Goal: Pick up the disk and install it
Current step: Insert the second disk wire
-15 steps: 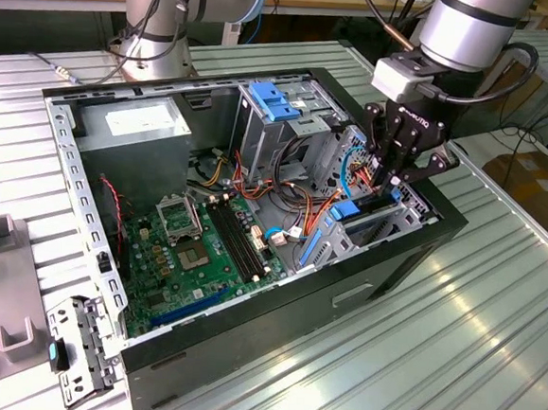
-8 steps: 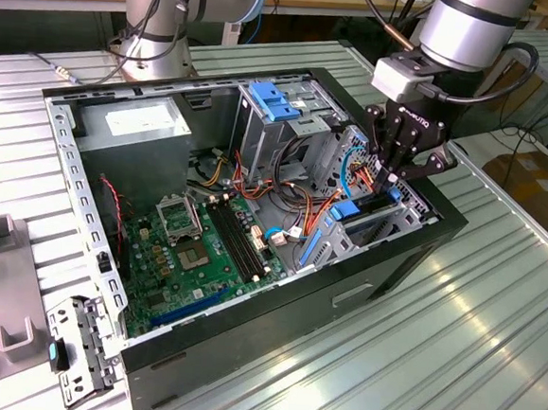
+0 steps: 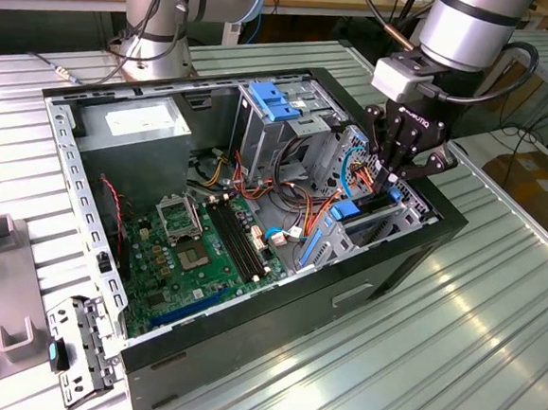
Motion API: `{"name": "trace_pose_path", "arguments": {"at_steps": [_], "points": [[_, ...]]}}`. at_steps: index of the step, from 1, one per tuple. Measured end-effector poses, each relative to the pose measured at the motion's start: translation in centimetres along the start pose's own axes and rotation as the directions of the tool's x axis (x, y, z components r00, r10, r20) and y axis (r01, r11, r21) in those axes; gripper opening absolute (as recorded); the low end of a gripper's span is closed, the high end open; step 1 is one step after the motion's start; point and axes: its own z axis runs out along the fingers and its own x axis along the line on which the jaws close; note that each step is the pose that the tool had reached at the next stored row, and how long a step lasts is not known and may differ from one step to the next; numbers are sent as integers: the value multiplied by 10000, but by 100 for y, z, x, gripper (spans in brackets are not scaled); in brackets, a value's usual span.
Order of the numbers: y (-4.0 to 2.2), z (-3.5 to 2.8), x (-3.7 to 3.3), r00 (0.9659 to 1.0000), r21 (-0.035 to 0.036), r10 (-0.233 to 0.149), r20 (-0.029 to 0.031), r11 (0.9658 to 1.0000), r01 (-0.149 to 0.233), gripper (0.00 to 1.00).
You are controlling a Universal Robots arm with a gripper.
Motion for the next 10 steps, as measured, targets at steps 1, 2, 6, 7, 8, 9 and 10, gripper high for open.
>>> {"name": "trace_pose_path", "arguments": {"at_steps": [1,2,6,7,8,9,10], "points": [[0,0,0,10000,0,0,0,10000,0,11],[1,0,0,10000,0,0,0,10000,0,11],[26,1,-1,10000,0,1,0,10000,-1,11],[39,1,-2,10000,-1,0,0,10000,0,11],[52,1,-3,10000,-1,0,0,10000,0,11],[60,1,-3,10000,-1,0,-1,10000,0,11],[62,1,-3,10000,0,-2,0,10000,2,11]]}}
